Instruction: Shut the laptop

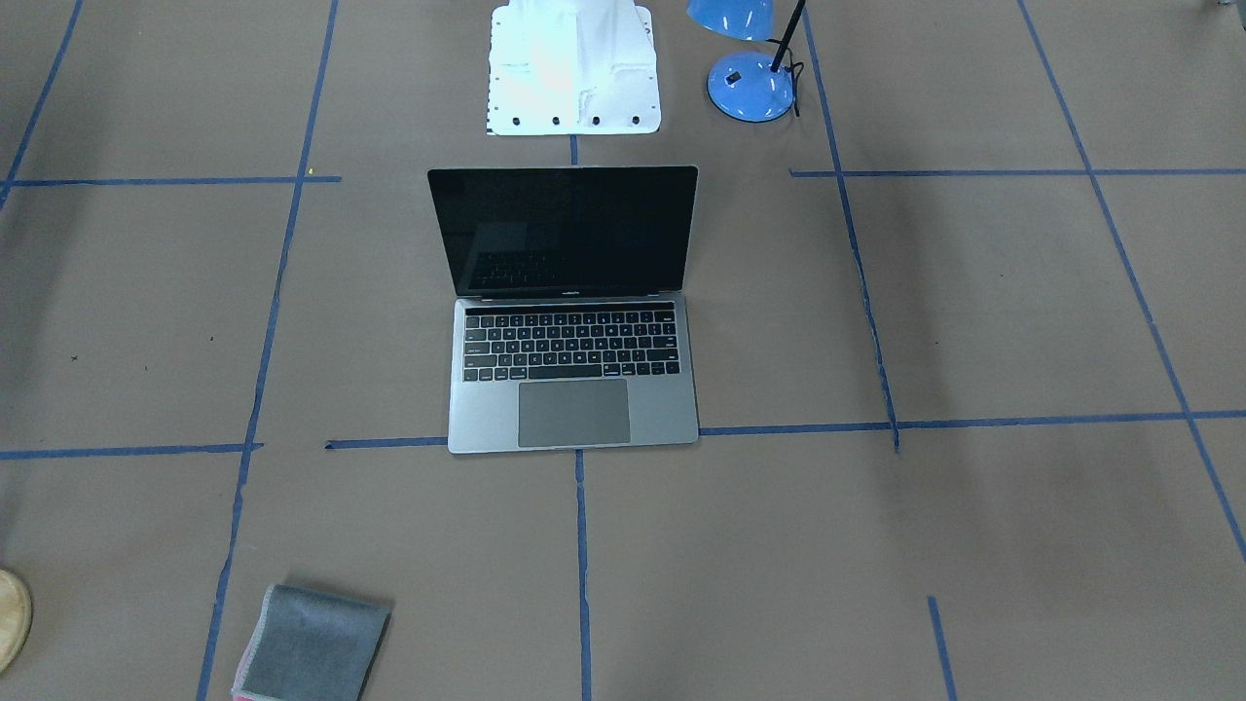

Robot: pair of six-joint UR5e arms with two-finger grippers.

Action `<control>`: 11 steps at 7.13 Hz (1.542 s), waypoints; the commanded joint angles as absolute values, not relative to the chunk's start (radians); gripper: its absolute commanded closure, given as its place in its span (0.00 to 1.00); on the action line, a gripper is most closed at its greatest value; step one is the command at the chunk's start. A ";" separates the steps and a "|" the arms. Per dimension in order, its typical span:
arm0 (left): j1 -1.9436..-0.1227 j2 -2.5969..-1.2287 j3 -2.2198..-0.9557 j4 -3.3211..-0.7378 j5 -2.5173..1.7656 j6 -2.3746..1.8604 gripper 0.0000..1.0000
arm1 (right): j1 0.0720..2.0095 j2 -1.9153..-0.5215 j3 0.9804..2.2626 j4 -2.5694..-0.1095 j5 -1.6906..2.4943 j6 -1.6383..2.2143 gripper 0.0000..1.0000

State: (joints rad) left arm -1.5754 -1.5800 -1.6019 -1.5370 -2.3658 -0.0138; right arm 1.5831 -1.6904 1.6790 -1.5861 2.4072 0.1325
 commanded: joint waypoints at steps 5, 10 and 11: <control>-1.574 -1.612 -1.614 -1.534 -2.367 -0.014 0.00 | 1.583 -1.684 1.680 -1.585 2.410 0.132 0.00; -1.443 -1.719 -1.991 -1.263 -2.368 -0.275 0.00 | 1.527 -1.631 1.758 -1.601 2.416 0.144 0.00; -1.339 -1.732 -2.087 -1.264 -2.370 -0.439 0.00 | 1.523 -1.599 1.814 -1.605 2.419 0.155 0.00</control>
